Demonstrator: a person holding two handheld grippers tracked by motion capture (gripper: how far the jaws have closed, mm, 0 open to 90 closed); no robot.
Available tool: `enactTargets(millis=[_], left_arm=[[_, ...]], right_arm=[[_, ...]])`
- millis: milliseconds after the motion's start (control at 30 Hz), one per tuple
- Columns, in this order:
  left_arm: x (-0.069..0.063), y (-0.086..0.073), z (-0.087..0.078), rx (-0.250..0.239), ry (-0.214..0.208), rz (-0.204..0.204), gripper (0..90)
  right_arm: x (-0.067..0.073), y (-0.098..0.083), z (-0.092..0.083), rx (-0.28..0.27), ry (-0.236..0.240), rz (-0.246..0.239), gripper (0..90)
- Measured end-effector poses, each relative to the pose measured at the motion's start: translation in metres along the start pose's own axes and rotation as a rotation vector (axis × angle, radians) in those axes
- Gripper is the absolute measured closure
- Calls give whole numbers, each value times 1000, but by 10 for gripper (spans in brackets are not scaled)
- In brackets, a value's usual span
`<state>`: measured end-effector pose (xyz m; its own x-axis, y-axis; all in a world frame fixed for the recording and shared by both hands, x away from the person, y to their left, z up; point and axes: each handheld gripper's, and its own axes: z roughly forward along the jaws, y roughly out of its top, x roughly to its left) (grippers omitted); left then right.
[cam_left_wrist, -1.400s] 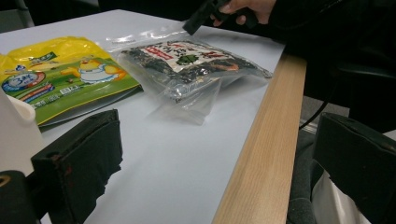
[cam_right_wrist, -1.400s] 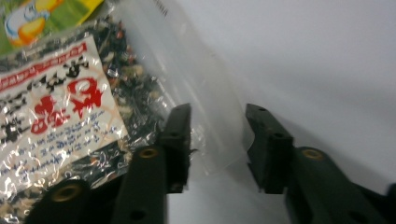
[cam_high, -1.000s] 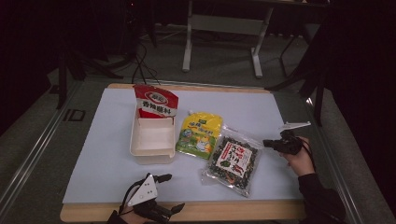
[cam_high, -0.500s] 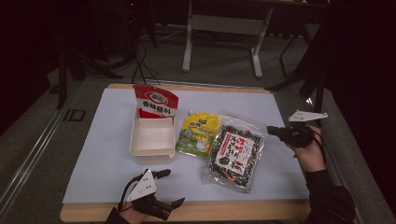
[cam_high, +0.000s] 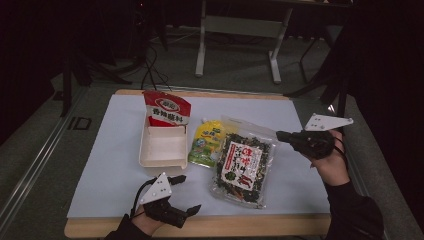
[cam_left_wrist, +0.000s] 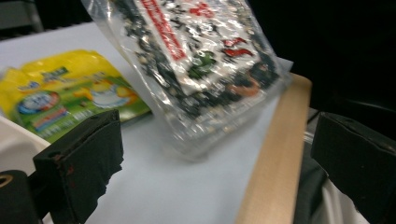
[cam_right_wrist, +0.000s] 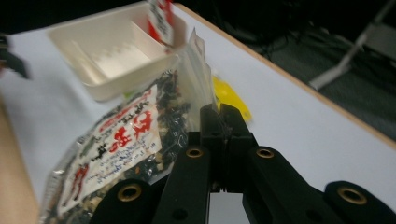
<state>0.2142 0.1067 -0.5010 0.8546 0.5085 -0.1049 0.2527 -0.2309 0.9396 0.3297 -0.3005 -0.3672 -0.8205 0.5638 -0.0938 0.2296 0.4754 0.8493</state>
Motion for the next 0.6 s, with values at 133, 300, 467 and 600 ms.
enactTargets(millis=[133, 300, 467, 600], left_arm=[[4, 6, 3, 3, 9, -7, 38], [12, 14, 9, 3, 5, -2, 43], [25, 22, 19, 12, -6, -26, 57], [34, 26, 26, 3, -34, -59, 85]], right_arm=[[18, 17, -8, -34, 42, -57, 898], [37, 36, -12, -81, 127, -116, 899], [57, 52, -7, -92, 196, -180, 899], [65, 59, -6, -102, 225, -212, 900]])
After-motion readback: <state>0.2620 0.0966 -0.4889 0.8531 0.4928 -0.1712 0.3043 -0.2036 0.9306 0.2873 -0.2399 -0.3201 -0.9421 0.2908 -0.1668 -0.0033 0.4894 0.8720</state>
